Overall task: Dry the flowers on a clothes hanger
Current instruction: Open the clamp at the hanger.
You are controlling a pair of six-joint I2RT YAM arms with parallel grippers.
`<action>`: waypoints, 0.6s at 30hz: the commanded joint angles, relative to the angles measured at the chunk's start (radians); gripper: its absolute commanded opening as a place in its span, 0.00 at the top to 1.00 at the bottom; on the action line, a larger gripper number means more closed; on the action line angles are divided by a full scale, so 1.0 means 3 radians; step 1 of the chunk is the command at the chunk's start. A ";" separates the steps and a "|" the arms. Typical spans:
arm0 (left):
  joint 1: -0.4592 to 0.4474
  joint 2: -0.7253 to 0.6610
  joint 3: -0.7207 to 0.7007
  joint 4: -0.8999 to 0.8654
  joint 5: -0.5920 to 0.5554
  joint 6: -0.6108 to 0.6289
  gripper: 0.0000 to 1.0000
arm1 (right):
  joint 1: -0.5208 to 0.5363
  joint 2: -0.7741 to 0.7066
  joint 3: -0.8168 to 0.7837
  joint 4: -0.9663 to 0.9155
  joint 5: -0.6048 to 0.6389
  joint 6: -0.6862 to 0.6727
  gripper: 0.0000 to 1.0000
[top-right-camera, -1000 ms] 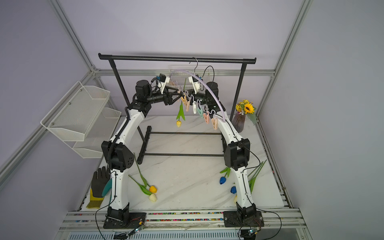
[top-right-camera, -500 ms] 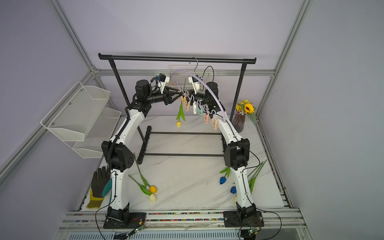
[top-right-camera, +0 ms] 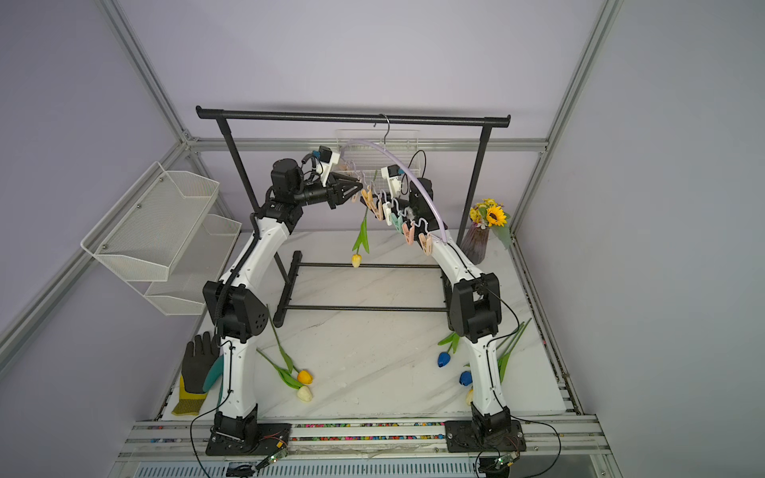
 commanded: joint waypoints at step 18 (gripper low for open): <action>-0.0108 -0.0226 -0.0169 0.0448 -0.0167 -0.0161 0.86 | 0.0332 -0.0469 -0.1367 0.2014 0.0871 0.1097 1.00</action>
